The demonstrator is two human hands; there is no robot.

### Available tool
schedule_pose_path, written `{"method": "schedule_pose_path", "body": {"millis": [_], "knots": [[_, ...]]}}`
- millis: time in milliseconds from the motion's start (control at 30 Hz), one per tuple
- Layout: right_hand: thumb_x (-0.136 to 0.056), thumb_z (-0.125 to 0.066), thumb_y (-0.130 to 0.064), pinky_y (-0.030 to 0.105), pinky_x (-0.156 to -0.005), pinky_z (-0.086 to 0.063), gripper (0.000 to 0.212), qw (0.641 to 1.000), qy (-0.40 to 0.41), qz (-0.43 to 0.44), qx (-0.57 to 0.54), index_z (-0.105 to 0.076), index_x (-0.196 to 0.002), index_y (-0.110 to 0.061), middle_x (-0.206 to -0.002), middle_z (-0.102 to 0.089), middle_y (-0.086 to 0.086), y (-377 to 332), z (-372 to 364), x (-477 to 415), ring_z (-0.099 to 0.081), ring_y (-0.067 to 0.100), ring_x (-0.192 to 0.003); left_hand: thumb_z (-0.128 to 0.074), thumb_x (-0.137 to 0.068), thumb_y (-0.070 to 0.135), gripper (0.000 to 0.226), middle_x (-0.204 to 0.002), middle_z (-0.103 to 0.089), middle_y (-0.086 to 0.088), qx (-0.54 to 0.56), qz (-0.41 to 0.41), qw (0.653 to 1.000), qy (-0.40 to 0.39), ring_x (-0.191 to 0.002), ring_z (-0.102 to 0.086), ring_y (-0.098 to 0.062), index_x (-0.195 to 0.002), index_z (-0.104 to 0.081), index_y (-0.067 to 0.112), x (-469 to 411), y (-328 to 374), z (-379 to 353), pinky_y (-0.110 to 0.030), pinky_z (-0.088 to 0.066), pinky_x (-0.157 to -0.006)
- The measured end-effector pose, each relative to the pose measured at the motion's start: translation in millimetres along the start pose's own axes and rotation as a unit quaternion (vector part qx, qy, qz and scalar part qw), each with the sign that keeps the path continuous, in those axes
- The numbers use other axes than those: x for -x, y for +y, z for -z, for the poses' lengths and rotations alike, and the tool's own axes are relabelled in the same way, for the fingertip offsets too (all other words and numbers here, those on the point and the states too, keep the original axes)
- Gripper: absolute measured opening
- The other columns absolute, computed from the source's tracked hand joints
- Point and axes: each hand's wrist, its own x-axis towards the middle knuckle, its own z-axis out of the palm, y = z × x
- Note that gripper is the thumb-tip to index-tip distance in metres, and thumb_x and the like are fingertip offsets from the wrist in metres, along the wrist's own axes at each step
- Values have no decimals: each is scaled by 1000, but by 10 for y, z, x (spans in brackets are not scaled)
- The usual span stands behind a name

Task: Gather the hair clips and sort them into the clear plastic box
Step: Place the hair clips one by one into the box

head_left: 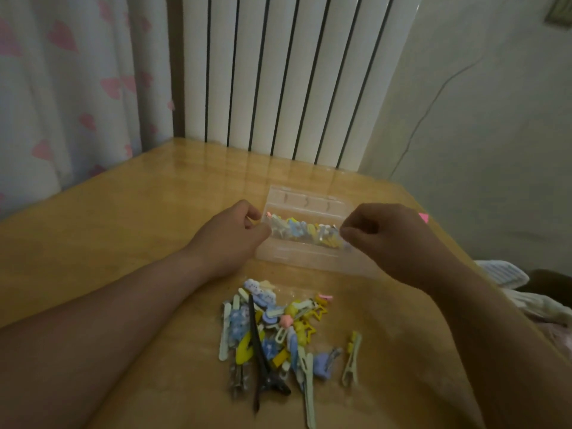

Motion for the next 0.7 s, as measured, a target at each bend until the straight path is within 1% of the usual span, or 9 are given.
{"method": "schedule_pose_path", "body": {"millis": [67,133,200,300,400,467,600,700], "knots": [[-97,-74,-32,20,-75,-57,5,996,-80,24,-15,-78,-100,-33,-89,-73,-18,-95,44,113,-68,-4,-83,-59,-103,47,33,-103,-66,5,-7,-3,1000,4,-91,-64,-14,-128,-60,25,-19,-2,-3,-36,-49,-73],[-97,-74,-34,14,-70,-51,11,985,-168,40,12,-78,-107,-36,-91,-71,-21,-145,73,151,-65,-11,-82,-59,-103,47,33,-103,-66,5,-11,-3,1000,9,-92,-64,-14,-128,-60,26,-28,6,-4,-36,-50,-75],[-96,-74,-38,13,-70,-47,20,968,-240,55,44,-76,-116,-40,-96,-69,-21,-193,65,156,-64,-8,-84,-59,-103,45,32,-103,-67,5,-12,-1,1000,14,-92,-64,-13,-128,-61,26,-23,11,5,-36,-50,-77],[-96,-74,-38,18,-74,-50,26,950,-304,56,43,-73,-121,-45,-101,-69,-19,-219,14,168,-64,0,-89,-60,-103,42,30,-99,-68,3,-9,-4,1000,17,-90,-64,-13,-129,-61,25,-14,9,11,-36,-51,-79],[-95,-74,-35,28,-79,-57,19,951,-300,67,34,-75,-113,-44,-99,-69,-16,-213,-32,172,-65,4,-88,-60,-104,39,28,-98,-67,3,-10,-7,1000,15,-90,-64,-13,-128,-61,26,-14,4,6,-37,-50,-82],[-95,-74,-34,33,-80,-59,14,953,-293,73,37,-74,-108,-40,-98,-70,-14,-204,-45,178,-66,6,-88,-61,-103,38,26,-97,-66,2,-7,-9,1000,18,-90,-63,-13,-126,-62,26,-19,-8,2,-38,-50,-84],[-93,-75,-32,29,-72,-54,12,957,-277,79,31,-65,-99,-35,-98,-65,-12,-211,-41,199,-61,6,-85,-62,-103,37,25,-96,-67,2,-9,-8,1000,21,-91,-64,-12,-124,-63,26,-22,-21,2,-40,-51,-88],[-94,-77,-30,21,-69,-48,13,968,-232,90,-15,-64,-98,-31,-94,-63,-11,-220,-38,185,-59,3,-80,-61,-103,38,25,-96,-67,3,-10,-11,1000,18,-90,-64,-12,-125,-62,27,-18,-28,9,-39,-51,-85]]}}
